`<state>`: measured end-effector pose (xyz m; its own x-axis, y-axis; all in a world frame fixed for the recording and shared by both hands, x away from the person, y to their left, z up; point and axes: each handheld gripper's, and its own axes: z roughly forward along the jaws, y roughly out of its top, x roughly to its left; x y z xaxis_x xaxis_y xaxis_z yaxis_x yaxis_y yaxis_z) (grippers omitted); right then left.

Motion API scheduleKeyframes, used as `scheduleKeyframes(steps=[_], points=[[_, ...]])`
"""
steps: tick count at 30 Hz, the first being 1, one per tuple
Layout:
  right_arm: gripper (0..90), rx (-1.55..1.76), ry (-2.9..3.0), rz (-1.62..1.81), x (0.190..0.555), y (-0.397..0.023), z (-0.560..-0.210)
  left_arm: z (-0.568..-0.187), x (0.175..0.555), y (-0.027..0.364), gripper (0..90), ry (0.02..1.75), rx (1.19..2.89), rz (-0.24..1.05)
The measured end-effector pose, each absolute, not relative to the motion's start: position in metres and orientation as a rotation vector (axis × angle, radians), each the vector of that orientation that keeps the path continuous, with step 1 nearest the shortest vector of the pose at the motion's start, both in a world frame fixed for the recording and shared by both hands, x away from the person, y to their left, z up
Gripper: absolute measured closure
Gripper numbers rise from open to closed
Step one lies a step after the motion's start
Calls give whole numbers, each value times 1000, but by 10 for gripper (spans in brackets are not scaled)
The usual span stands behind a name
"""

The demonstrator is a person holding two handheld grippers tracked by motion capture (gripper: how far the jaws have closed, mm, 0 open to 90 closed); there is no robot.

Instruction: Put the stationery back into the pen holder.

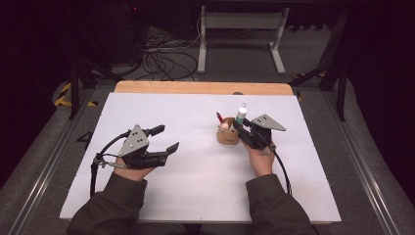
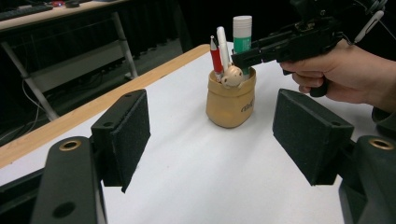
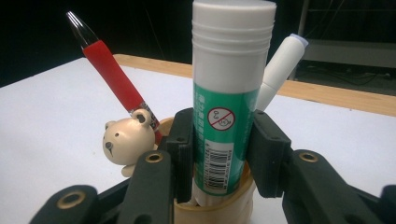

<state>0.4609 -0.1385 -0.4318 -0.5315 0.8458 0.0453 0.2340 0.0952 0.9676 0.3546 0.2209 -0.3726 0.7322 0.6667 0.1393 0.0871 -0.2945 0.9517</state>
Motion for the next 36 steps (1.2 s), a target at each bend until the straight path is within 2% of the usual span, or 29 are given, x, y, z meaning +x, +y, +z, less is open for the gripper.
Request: scheduleKeyframes(steps=[32, 36], points=[[644, 1056, 1857, 1466, 461, -137, -433, -373, 355, 220, 283, 584, 1809, 628], [610, 1051, 1845, 1488, 460, -139, -430, -373, 355, 220, 284, 584, 1807, 629]])
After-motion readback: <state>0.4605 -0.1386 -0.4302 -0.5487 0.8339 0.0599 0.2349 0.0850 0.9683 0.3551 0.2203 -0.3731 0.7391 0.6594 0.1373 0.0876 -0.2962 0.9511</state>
